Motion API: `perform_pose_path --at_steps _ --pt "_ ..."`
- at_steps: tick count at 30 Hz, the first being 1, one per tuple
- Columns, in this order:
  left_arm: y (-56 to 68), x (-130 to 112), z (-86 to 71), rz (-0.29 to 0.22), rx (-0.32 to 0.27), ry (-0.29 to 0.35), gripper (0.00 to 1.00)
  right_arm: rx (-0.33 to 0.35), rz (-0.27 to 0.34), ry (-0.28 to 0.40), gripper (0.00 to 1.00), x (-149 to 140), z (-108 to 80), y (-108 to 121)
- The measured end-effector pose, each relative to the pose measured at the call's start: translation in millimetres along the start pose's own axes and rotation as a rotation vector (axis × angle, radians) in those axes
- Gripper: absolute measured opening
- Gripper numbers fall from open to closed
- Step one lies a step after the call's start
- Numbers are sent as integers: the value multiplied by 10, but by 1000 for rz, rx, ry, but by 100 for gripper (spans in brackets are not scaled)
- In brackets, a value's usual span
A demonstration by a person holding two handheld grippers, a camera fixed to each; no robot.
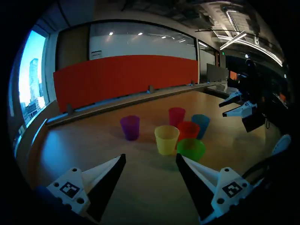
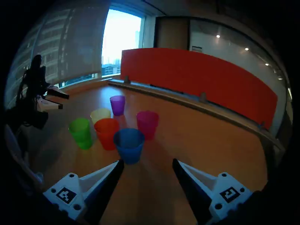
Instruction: Pour water
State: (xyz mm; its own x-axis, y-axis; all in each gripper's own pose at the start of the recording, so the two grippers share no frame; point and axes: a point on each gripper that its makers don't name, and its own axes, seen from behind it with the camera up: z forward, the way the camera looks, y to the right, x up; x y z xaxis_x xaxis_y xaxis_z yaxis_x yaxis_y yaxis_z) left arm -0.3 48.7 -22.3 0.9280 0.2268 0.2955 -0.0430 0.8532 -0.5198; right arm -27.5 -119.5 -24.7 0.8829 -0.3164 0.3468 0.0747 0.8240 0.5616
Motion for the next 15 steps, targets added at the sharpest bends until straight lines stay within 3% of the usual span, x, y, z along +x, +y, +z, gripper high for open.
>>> perform_pose_path --at_steps 8,15 --pt "-110 151 -51 -25 93 81 99 -126 28 92 100 191 -175 230" --pt "-240 398 -110 -53 180 175 99 -269 72 225 100 520 -338 548"
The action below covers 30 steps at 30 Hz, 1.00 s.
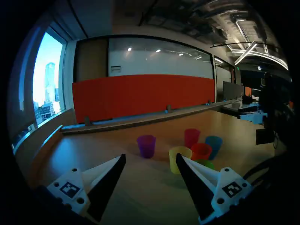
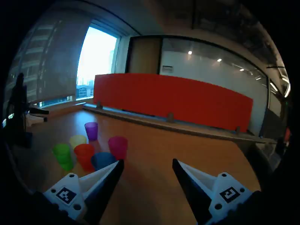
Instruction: Pour water
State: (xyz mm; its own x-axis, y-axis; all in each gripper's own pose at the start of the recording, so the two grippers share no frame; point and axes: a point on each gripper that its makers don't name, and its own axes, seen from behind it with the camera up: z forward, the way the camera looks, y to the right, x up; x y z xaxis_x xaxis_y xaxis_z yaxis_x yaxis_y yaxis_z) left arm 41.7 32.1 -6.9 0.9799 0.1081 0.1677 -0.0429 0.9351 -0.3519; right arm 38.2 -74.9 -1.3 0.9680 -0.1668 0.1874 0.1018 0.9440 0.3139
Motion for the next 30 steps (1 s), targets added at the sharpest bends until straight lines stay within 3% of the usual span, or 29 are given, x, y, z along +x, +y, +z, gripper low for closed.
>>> perform_pose_path --at_steps 6,11,14,23,30 --pt "-94 182 -4 -41 91 81 99 -84 31 91 100 189 -40 190" --pt "-93 234 -17 -98 128 130 99 -163 67 157 100 309 -119 363" --pt "-127 236 -28 -103 158 145 99 -198 81 195 100 350 -172 421" --pt "-191 201 -58 -106 232 184 99 -250 54 250 100 369 -260 470" --pt "-223 148 -26 -109 278 201 99 -237 80 248 100 293 -201 412"
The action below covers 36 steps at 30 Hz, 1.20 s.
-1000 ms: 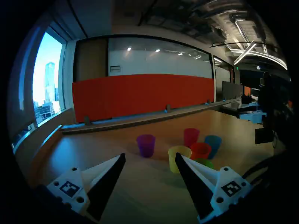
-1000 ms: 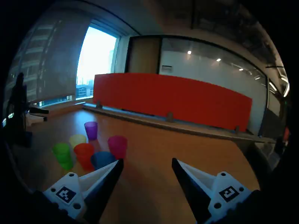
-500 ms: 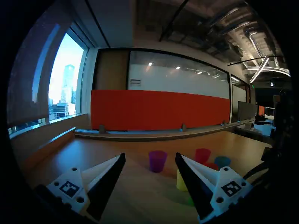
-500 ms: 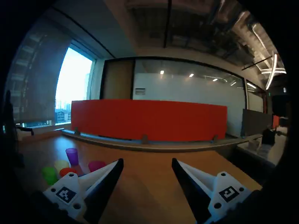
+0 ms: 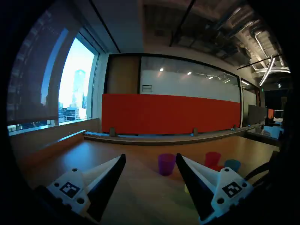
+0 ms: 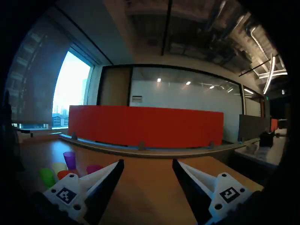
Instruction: Pour water
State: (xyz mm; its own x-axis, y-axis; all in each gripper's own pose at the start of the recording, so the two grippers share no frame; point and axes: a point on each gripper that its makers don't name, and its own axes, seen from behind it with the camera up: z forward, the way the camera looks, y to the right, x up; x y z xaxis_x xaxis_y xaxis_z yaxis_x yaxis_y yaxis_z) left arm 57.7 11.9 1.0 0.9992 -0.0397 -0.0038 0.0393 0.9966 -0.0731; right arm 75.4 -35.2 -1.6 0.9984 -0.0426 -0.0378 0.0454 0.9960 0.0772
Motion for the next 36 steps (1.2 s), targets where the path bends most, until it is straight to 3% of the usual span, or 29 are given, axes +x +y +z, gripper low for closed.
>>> perform_pose_path --at_steps 9,18,36 --pt "22 -19 19 50 50 42 99 -17 39 -32 100 -110 43 19" --pt "7 -188 17 55 67 50 99 -48 -3 -59 100 -195 1 56" --pt "-94 -421 -33 38 60 30 99 -62 3 -80 100 -243 -50 52"
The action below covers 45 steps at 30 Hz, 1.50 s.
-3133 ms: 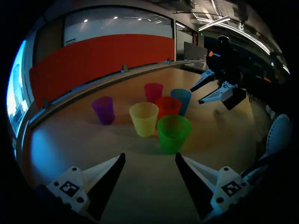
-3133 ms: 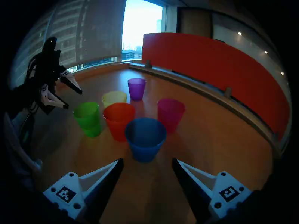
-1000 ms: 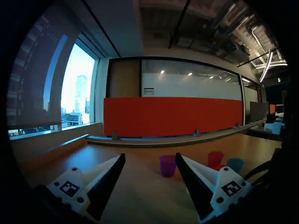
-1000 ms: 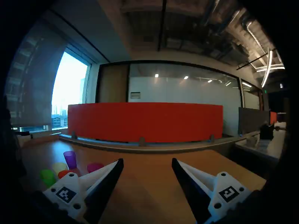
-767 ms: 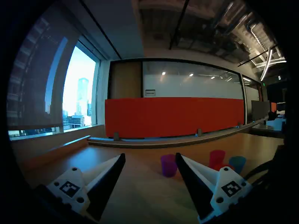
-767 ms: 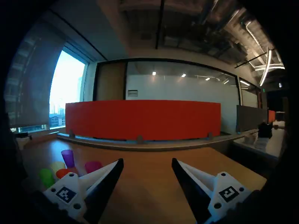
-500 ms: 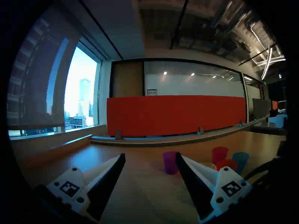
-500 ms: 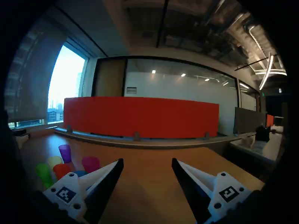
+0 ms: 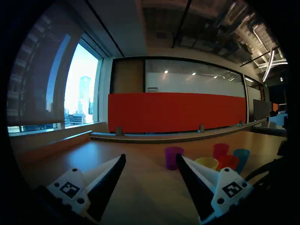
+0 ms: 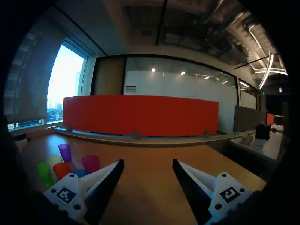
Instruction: Pour water
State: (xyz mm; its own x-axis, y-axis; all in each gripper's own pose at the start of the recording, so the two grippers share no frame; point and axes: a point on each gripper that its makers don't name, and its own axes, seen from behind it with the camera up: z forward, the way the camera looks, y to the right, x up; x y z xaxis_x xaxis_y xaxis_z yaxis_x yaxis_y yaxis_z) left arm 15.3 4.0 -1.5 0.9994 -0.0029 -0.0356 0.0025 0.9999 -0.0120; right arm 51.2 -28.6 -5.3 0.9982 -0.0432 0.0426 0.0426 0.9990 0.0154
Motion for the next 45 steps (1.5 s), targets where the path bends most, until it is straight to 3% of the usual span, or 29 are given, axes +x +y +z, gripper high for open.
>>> perform_pose_path --at_steps 11,29,45 --pt "-5 -140 14 -12 -2 -35 99 -9 -6 1 100 26 -15 40" --pt "1 -145 0 3 -6 -34 99 -23 14 9 100 32 -28 177" --pt "3 -144 -2 3 -6 -35 99 -29 18 76 100 136 -55 265"
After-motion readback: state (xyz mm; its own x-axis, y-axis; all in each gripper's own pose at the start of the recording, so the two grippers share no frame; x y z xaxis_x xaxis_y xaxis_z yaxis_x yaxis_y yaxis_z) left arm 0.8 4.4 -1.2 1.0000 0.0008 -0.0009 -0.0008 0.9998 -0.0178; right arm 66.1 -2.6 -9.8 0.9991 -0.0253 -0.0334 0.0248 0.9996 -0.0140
